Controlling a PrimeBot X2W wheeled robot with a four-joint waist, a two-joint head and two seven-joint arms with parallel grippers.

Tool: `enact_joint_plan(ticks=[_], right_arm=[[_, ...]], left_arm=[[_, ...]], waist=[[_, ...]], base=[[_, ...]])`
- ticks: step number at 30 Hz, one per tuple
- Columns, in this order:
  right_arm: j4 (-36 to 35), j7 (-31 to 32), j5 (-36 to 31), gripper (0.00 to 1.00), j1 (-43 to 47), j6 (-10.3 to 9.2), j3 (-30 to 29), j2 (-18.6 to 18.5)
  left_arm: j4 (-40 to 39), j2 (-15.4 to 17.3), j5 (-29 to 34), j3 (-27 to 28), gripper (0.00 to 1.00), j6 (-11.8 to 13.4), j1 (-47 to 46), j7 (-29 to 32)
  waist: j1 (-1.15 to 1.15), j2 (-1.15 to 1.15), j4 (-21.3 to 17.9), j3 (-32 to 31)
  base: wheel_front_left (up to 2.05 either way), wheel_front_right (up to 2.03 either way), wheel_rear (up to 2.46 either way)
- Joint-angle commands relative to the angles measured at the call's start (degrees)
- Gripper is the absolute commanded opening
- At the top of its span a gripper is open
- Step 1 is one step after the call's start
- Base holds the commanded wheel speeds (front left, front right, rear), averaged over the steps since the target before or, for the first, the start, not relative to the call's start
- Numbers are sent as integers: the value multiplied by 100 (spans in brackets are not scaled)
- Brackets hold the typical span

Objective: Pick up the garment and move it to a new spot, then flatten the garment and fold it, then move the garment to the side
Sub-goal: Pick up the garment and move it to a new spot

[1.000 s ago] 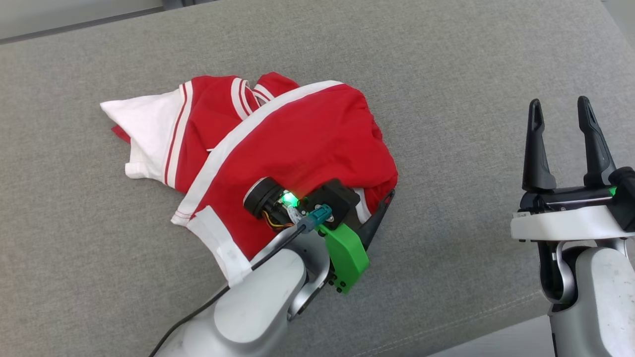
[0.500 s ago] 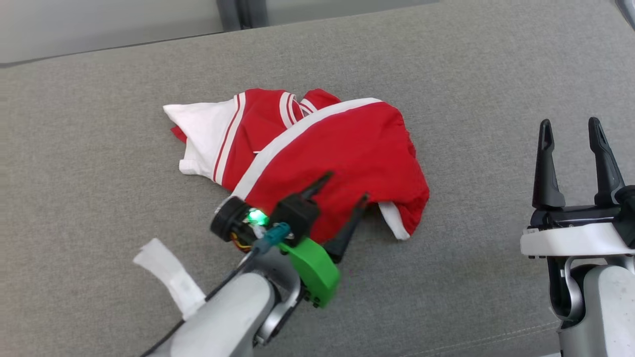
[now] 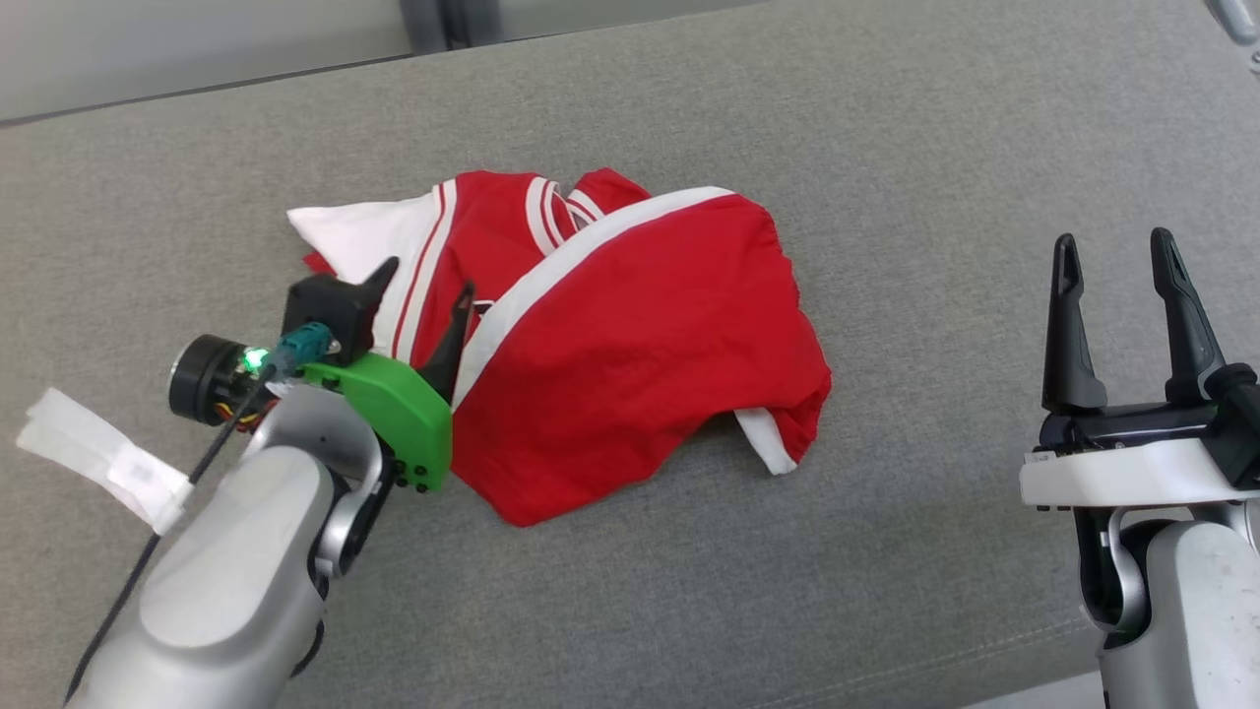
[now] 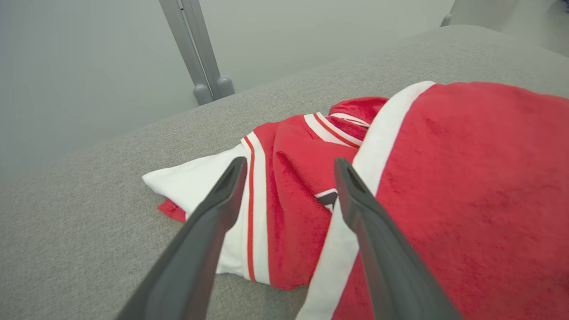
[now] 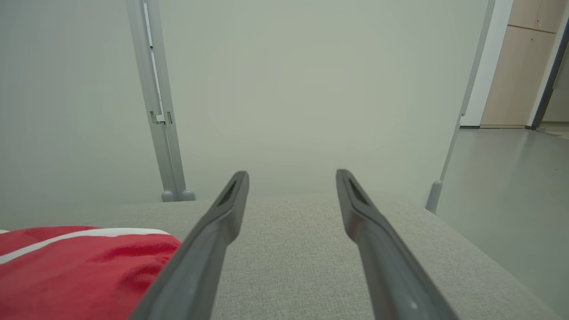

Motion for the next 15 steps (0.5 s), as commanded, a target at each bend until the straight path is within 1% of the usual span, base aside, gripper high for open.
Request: enact_joint_plan(ticks=[1,5,9,13,14,15], right_arm=[[0,-19,37,100,-84,1,5,-12],[5,-19,71,100,-87,2,3,-11],[29,-19,78,100,-58,2,-1,-11],[45,-19,91,100,-53,2,45,-11],[49,-19,103,100,-58,2,52,-11],[53,-19,118,100,-60,1,62,-11]], left_arm=[[168,63,-111,58,100,-47,-151,64],[592,20,-277,156,100,-141,-391,251],[946,-27,-438,146,100,-238,-476,485],[1230,-14,-460,130,100,-227,-563,657],[1272,-26,-479,130,89,-239,-568,660],[1305,-59,-517,137,10,-272,-565,638]], waist=[[0,0,-238,208],[0,0,-421,323],[0,0,-518,361],[0,0,-585,354],[0,0,-593,350],[0,0,-594,342]], base=[[0,0,0],[0,0,0],[0,0,0],[0,0,0],[0,0,0],[0,0,0]])
